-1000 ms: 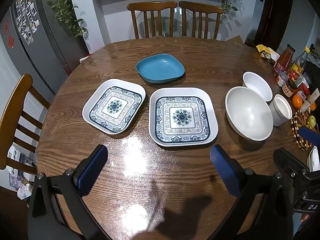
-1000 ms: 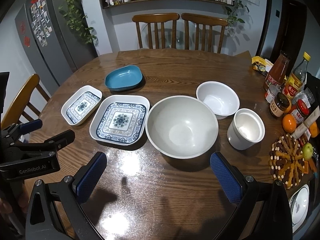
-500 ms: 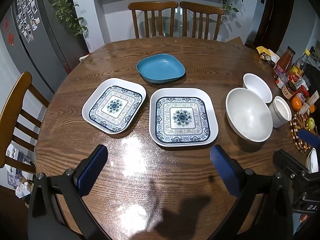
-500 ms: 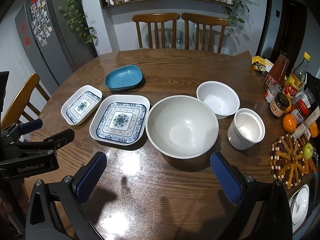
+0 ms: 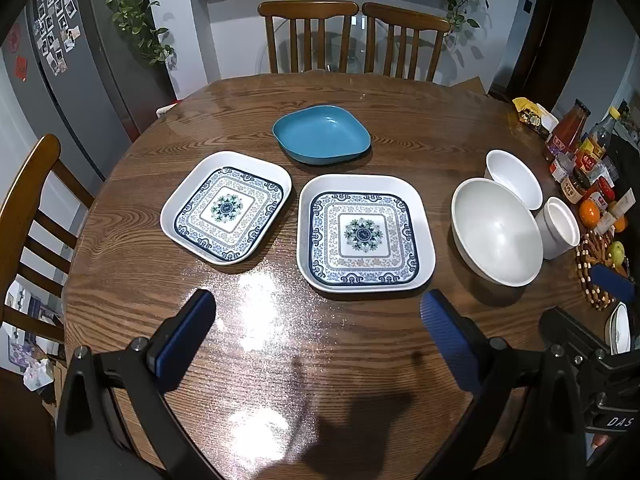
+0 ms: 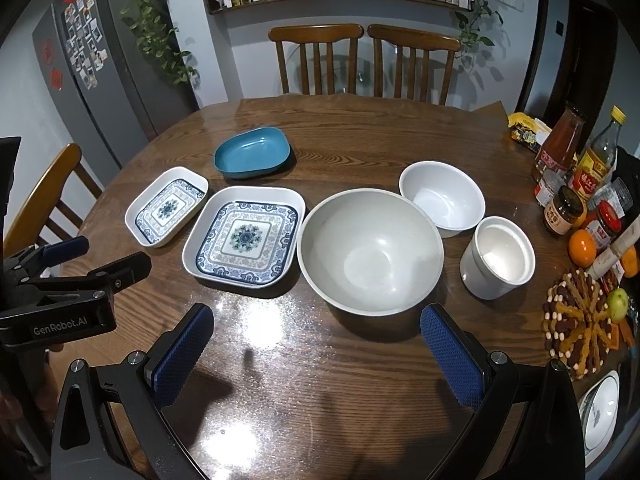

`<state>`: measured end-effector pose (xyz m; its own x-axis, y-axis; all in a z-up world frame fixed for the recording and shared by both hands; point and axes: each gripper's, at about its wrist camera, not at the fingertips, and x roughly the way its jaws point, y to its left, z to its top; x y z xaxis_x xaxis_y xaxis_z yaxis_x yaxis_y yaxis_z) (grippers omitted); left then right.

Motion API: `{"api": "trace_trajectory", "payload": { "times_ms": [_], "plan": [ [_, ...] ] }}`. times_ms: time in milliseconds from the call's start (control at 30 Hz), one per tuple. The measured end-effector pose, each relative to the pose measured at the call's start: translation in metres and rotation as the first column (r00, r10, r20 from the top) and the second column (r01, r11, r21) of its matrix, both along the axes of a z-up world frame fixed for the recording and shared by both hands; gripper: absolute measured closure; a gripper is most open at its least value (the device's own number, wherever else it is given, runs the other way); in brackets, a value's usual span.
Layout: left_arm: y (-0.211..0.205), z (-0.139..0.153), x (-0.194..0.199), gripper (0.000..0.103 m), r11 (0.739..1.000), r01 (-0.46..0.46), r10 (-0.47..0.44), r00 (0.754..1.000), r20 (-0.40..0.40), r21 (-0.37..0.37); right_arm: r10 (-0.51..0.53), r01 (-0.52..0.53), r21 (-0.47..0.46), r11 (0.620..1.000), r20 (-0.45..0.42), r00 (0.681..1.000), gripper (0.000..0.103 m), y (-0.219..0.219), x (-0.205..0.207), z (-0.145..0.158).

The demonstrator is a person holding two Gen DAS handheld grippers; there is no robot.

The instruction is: Organize plates and bowls

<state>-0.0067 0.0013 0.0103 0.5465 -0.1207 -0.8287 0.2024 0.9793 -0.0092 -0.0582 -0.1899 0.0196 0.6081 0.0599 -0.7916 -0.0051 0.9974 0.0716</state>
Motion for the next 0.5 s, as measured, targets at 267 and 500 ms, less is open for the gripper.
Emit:
{"api": "trace_trajectory", "payload": {
  "times_ms": [267, 500],
  "plan": [
    [0.0011, -0.0025, 0.0003, 0.001, 1.000, 0.002, -0.002, 1.000, -0.005, -0.002, 0.001, -0.001, 0.002, 1.000, -0.001, 1.000, 0.000, 0.0000, 0.0002, 0.0003],
    [0.0050, -0.0065, 0.0021, 0.001, 1.000, 0.008, -0.008, 1.000, -0.026, -0.028, 0.024, -0.024, 0.023, 0.999, -0.007, 1.000, 0.000, 0.0044, 0.0004, -0.0035]
  ]
}}
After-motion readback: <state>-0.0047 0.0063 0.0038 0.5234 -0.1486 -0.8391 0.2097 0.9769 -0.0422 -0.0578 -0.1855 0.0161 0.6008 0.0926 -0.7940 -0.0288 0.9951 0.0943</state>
